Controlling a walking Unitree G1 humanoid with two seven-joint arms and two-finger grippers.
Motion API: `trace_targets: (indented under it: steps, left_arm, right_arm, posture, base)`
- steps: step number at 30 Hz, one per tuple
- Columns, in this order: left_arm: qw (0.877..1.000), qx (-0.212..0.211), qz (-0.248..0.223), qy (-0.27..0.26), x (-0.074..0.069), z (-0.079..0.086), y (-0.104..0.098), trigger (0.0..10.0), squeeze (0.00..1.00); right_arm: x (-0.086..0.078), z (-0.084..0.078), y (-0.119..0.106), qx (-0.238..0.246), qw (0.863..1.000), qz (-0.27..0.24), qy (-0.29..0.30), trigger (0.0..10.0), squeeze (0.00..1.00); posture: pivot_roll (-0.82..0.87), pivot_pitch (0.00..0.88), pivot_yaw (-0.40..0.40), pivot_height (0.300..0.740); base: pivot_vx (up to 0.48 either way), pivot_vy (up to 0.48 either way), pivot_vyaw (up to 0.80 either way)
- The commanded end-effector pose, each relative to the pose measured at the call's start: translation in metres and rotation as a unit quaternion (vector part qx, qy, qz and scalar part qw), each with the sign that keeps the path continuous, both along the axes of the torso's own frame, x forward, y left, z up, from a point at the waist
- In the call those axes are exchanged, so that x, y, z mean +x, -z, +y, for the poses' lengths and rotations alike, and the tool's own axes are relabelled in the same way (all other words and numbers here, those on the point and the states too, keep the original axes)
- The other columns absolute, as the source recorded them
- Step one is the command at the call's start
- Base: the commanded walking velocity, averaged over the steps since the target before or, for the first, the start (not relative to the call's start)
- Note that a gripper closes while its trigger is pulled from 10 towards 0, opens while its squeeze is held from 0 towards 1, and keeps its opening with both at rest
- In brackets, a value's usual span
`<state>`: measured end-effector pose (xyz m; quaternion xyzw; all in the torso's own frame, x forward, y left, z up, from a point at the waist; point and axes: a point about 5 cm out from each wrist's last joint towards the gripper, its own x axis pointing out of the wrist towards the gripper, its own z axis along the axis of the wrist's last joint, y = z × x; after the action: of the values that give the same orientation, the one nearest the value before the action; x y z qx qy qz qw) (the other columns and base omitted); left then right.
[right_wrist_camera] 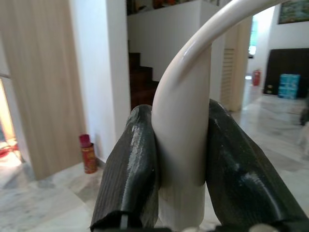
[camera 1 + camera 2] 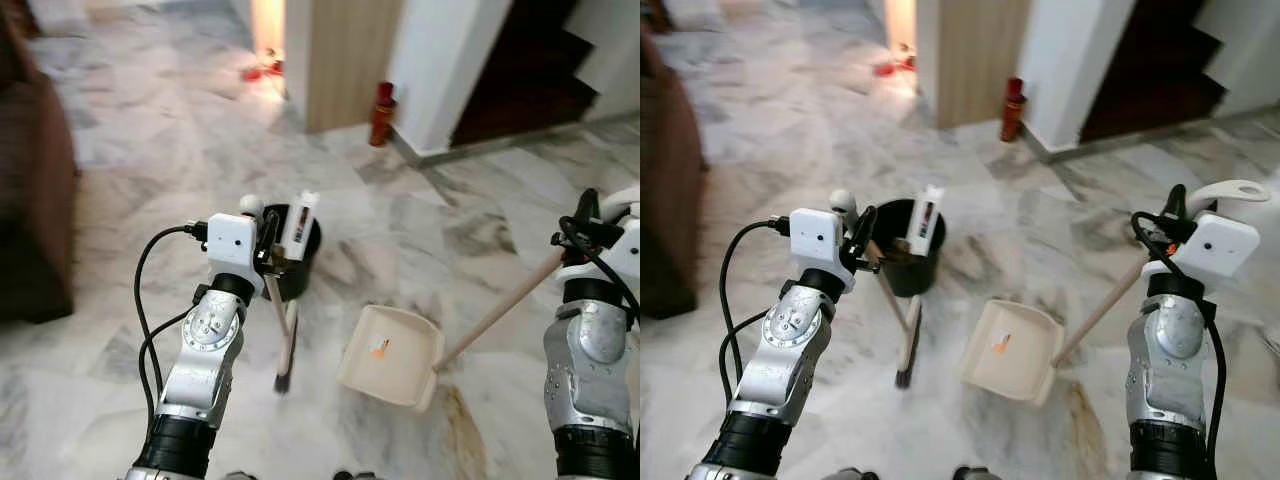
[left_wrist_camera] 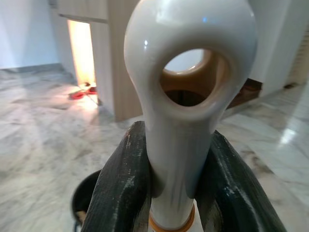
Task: Sweep floor
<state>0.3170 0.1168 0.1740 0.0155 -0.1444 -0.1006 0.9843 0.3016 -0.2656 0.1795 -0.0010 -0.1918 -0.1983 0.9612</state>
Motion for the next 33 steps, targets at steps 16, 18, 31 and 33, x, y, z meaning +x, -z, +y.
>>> trace_targets:
  steps: [16, 18, 31, 33]
  left_arm:
    - [1.0, 0.01, -0.018, 0.022, 0.0046, -0.0067, -0.0096, 10.0, 0.0]
    - [1.0, 0.011, -0.018, 0.019, 0.0049, -0.0064, -0.01, 10.0, 0.0]
    - [1.0, 0.025, -0.018, 0.005, 0.0061, -0.0019, -0.0106, 10.0, 0.0]
    - [1.0, 0.023, -0.018, 0.003, 0.0066, -0.001, -0.0109, 10.0, 0.0]
  right_arm:
    - [-0.0003, 0.0054, -0.0007, 0.011, 1.0, -0.008, 0.0, 10.0, 0.0]
    - [-0.0002, 0.0053, -0.0008, 0.011, 1.0, -0.008, 0.0, 10.0, 0.0]
    - [-0.0005, 0.0057, -0.0001, 0.012, 1.0, -0.005, 0.001, 10.0, 0.0]
    - [-0.0004, 0.0058, 0.0, 0.012, 1.0, -0.004, 0.0, 10.0, 0.0]
  posture:
    - [0.1, 0.103, -0.042, 0.74]
    - [0.1, 0.105, -0.043, 0.74]
    - [0.1, 0.138, -0.045, 0.74]
    - [0.1, 0.143, -0.045, 0.74]
  base:
    - [0.0, 0.0, -0.75]
    - [0.0, 0.0, 0.0]
    - [0.0, -0.253, -0.49]
    - [0.0, 0.0, -0.8]
